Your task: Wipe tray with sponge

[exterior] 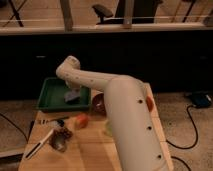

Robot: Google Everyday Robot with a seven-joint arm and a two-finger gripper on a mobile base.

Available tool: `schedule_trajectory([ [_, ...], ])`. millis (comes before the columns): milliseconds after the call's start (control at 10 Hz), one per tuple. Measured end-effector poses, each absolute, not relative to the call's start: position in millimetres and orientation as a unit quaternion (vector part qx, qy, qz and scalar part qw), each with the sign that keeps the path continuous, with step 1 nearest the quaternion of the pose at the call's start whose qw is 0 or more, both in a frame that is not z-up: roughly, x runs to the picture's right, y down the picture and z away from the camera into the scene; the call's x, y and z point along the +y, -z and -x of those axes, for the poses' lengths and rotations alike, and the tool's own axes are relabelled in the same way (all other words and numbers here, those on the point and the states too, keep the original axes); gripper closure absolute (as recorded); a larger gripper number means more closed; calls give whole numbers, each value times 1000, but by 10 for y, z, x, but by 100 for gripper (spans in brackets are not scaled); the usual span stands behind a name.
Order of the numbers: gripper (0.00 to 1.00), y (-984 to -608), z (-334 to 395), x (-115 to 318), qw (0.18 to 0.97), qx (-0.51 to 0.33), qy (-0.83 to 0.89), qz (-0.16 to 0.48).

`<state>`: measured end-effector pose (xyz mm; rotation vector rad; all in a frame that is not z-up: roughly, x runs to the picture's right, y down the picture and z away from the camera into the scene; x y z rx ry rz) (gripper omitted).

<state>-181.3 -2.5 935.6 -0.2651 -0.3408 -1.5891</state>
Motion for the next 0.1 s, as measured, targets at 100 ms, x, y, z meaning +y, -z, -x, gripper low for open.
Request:
schedule_trajectory([
  [100, 100, -9356, 1813, -25, 680, -152, 708, 118],
])
